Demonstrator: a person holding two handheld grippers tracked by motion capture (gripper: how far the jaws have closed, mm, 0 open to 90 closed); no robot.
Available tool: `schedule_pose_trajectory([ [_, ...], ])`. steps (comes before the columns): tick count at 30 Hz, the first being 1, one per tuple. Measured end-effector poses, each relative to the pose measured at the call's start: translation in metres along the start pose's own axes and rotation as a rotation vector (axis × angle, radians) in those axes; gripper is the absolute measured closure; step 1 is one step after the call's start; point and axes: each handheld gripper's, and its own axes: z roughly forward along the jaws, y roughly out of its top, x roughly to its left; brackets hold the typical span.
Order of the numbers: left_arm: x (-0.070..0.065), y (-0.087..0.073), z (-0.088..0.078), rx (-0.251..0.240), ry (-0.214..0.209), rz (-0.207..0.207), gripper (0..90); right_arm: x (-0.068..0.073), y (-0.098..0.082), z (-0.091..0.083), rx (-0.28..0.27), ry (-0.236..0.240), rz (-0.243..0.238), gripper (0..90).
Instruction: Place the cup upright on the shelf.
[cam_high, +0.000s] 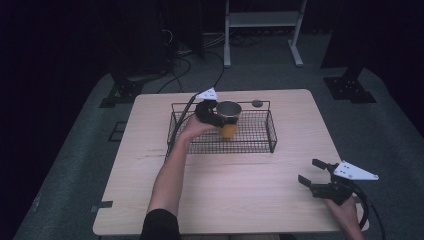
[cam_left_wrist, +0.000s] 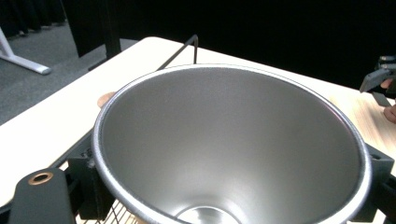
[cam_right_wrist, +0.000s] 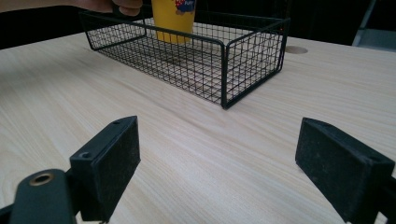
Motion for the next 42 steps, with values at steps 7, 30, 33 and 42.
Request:
schedule_pose_trajectory([
  [7,0.001,-0.005,0.004,0.057,-0.015,0.017,12.4,0.000,0.000,0.000,0.001,0.000,-0.001,12.8],
  [30,0.003,-0.014,0.009,0.142,-0.036,0.049,11.9,0.000,0.000,0.000,0.000,-0.001,-0.001,12.8],
  [33,0.002,-0.014,0.008,0.144,-0.031,0.051,11.4,0.000,0.000,0.000,-0.001,0.000,0.000,12.8],
  [42,0.001,-0.013,0.006,0.161,-0.021,0.064,9.8,0.000,0.000,0.000,0.000,-0.001,-0.001,12.8],
])
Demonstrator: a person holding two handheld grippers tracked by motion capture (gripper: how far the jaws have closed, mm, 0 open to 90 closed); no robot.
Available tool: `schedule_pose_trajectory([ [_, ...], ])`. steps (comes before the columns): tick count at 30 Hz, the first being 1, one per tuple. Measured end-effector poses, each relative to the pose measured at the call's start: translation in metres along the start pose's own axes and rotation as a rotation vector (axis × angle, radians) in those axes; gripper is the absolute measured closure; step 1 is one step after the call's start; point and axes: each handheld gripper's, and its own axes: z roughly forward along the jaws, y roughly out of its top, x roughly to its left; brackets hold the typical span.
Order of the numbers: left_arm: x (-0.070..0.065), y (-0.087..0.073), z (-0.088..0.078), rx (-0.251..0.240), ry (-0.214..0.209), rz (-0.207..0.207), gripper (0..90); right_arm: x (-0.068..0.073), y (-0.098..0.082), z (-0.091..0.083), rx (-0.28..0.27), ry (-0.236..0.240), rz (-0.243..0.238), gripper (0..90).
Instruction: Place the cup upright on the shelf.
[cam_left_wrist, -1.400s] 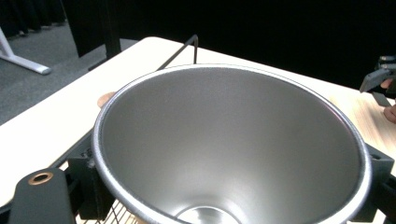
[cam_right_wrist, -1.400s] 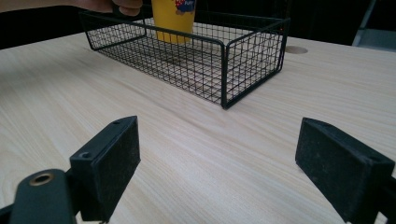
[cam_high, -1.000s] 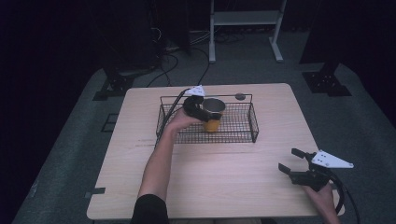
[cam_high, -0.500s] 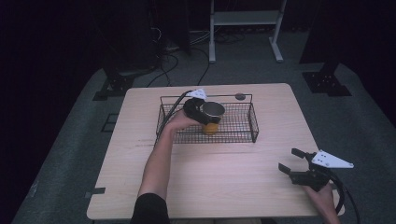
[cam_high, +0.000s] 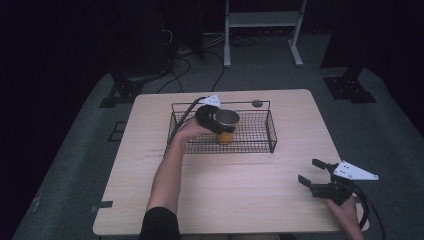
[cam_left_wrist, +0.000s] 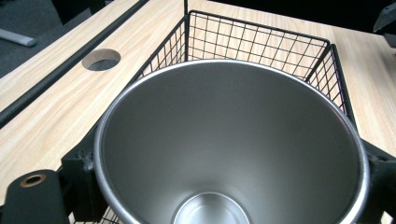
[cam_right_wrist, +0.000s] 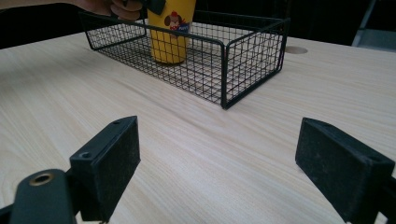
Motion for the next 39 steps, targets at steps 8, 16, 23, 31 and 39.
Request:
schedule_pose_trajectory([
  [8,0.0005,-0.0005,-0.0006,0.007,0.012,-0.002,6.9,0.0001,0.0000,0.0000,0.000,-0.001,0.000,12.8],
  [16,-0.0013,-0.0002,0.0009,0.023,0.029,-0.002,2.6,0.0005,-0.0001,0.0003,0.004,0.000,-0.004,12.8],
  [23,-0.0010,0.0001,-0.0001,0.015,0.036,-0.004,2.0,0.0006,-0.0003,0.0003,0.005,0.002,-0.008,12.8],
  [31,-0.0022,0.0012,0.0021,0.007,0.040,0.000,1.9,-0.0006,-0.0006,-0.0006,-0.001,0.008,-0.005,12.8],
  [39,-0.0050,0.0045,0.0006,0.006,0.060,0.012,0.0,-0.0005,-0.0006,-0.0006,-0.002,0.006,-0.004,12.8],
])
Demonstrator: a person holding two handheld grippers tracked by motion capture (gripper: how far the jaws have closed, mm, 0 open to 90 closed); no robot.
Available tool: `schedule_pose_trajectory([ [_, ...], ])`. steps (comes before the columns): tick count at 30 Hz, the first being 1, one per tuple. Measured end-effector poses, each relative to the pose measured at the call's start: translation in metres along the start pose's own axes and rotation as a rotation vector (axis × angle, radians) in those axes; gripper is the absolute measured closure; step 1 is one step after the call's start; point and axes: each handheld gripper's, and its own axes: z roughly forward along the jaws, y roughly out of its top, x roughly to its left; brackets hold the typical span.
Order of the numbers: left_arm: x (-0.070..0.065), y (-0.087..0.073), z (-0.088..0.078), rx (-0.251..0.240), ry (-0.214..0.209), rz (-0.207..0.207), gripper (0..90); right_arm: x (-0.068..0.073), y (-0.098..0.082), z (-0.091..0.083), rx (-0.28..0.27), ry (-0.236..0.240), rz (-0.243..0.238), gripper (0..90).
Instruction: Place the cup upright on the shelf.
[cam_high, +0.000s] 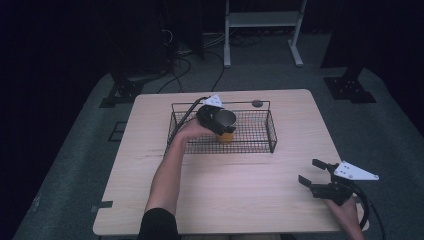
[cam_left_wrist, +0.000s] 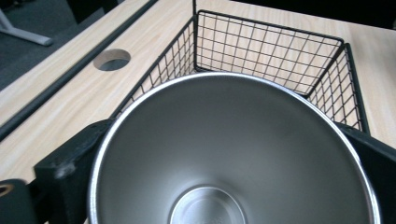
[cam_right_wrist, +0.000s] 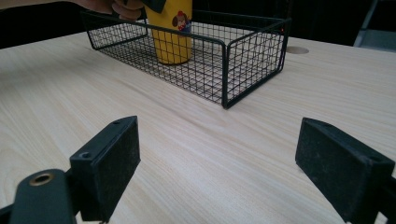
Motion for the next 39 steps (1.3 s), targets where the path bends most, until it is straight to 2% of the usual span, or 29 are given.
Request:
schedule_pose_trajectory([
  [4,0.000,0.001,-0.002,-0.001,0.016,0.000,0.0,0.001,0.000,0.001,0.004,-0.003,-0.003,12.8],
  [18,-0.003,0.006,-0.008,-0.036,0.032,0.009,0.0,0.002,0.000,0.001,0.009,-0.004,-0.007,12.8],
  [25,-0.005,0.013,-0.016,-0.074,0.053,0.020,0.0,0.002,0.000,0.002,0.011,-0.006,-0.009,12.8],
  [39,-0.018,0.025,-0.031,-0.131,0.042,0.038,0.0,0.001,0.000,0.002,0.010,-0.008,-0.004,12.8],
])
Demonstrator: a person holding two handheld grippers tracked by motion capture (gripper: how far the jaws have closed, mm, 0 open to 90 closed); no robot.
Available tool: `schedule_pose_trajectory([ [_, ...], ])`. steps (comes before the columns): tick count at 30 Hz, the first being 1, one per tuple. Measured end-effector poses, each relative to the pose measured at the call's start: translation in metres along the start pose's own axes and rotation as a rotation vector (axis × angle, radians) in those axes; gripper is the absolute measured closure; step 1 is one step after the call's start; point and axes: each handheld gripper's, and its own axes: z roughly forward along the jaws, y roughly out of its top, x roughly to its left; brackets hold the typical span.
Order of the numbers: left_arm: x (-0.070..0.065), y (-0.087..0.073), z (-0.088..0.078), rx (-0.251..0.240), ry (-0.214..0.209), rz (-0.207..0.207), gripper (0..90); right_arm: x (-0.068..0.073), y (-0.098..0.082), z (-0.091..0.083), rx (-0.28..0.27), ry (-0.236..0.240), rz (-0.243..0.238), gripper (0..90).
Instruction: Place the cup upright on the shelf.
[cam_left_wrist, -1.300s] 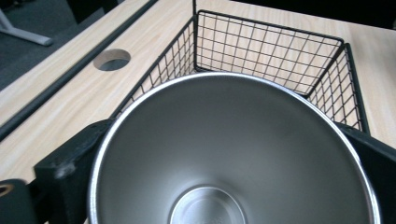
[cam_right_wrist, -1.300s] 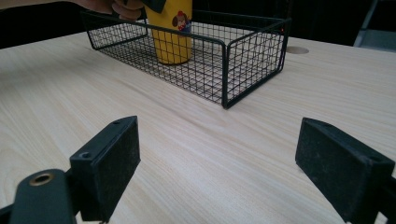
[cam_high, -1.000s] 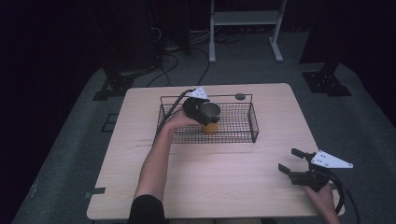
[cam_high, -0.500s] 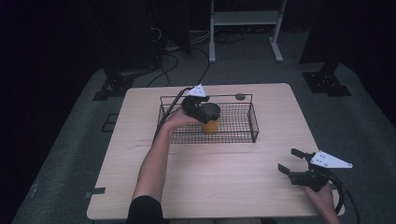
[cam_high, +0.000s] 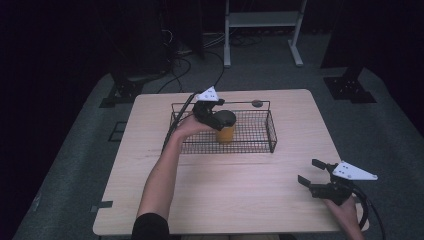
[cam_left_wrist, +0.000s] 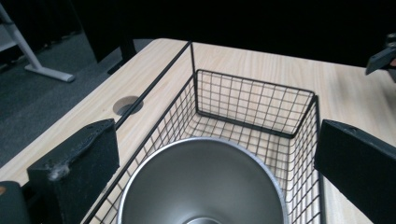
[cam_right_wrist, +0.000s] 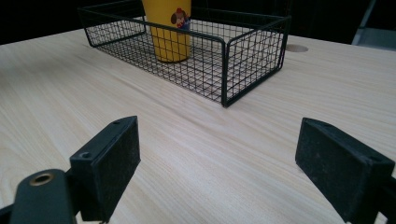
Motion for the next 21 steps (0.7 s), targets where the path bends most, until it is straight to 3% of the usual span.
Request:
schedule_pose_trajectory([
  [7,-0.006,0.004,-0.004,-0.027,-0.009,0.005,0.0,0.000,0.000,0.000,0.000,0.000,0.000,12.8],
  [21,-0.014,-0.004,-0.013,-0.053,-0.006,-0.012,0.0,0.000,0.000,0.000,0.002,0.000,-0.001,12.9],
])
